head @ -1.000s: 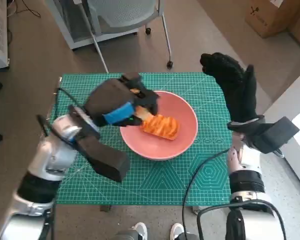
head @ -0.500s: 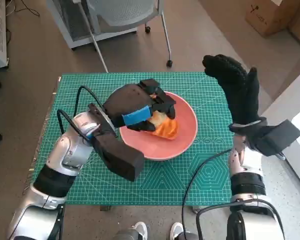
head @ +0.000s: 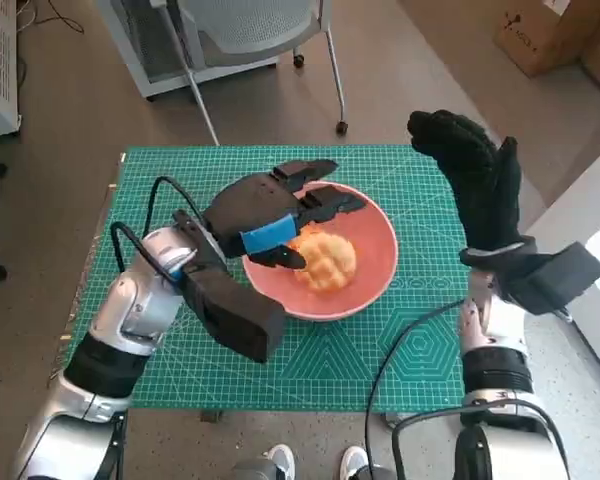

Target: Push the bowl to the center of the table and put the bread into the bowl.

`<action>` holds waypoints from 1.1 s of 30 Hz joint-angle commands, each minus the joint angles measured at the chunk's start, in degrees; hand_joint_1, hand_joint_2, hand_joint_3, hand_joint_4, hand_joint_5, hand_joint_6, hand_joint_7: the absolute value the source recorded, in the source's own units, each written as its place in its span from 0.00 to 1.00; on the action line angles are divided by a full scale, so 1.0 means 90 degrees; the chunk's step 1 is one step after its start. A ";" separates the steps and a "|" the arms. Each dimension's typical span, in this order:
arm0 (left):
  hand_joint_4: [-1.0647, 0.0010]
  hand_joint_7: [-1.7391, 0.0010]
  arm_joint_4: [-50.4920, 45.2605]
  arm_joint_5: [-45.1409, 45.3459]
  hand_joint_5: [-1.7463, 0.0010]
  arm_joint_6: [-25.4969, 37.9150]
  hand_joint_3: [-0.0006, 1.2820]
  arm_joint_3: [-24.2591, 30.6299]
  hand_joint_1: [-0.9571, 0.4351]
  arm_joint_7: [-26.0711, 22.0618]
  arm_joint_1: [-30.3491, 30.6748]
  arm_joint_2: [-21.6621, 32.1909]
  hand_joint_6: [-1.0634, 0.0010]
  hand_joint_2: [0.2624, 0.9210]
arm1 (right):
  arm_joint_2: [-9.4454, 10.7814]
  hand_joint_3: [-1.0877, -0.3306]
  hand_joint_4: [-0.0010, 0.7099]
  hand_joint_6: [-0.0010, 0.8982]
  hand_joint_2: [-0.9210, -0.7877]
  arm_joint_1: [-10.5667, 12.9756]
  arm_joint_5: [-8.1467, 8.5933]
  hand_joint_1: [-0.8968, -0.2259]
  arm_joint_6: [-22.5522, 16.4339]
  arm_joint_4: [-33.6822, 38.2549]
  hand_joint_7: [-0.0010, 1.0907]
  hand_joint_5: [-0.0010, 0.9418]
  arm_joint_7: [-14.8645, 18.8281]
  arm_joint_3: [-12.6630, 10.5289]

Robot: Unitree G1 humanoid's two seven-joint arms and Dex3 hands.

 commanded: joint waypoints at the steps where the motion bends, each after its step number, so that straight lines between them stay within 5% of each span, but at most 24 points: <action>1: 0.92 0.88 0.0103 -0.0368 1.00 -0.0219 0.01 0.0265 0.27 0.0113 0.0115 0.0070 0.80 0.90 | 0.0048 0.76 0.34 0.43 0.00 0.0142 0.0035 0.55 0.0134 -0.0059 0.00 0.00 -0.0039 0.0017; 22: 0.89 0.87 -0.0299 -0.4245 0.99 0.0479 0.01 0.2038 0.32 -0.0545 0.0641 -0.0659 0.79 0.93 | 0.0064 0.76 0.36 0.44 0.00 0.0117 -0.0022 0.54 0.0097 -0.0245 0.00 0.00 -0.0048 0.0118; 28: 0.89 0.70 -0.0869 -0.4856 1.00 0.0899 0.01 0.2417 0.35 -0.0343 0.0830 -0.0897 0.96 0.98 | 0.0054 0.76 0.36 0.44 0.00 0.0098 0.0016 0.52 0.0134 -0.0299 0.00 0.01 -0.0011 0.0125; 33: 0.90 0.67 -0.1234 -0.5242 1.00 0.1155 0.03 0.2645 0.35 -0.0099 0.0922 -0.1183 0.99 1.00 | 0.0057 0.77 0.36 0.44 0.00 0.0044 0.0041 0.52 0.0178 -0.0326 0.01 0.01 -0.0011 0.0126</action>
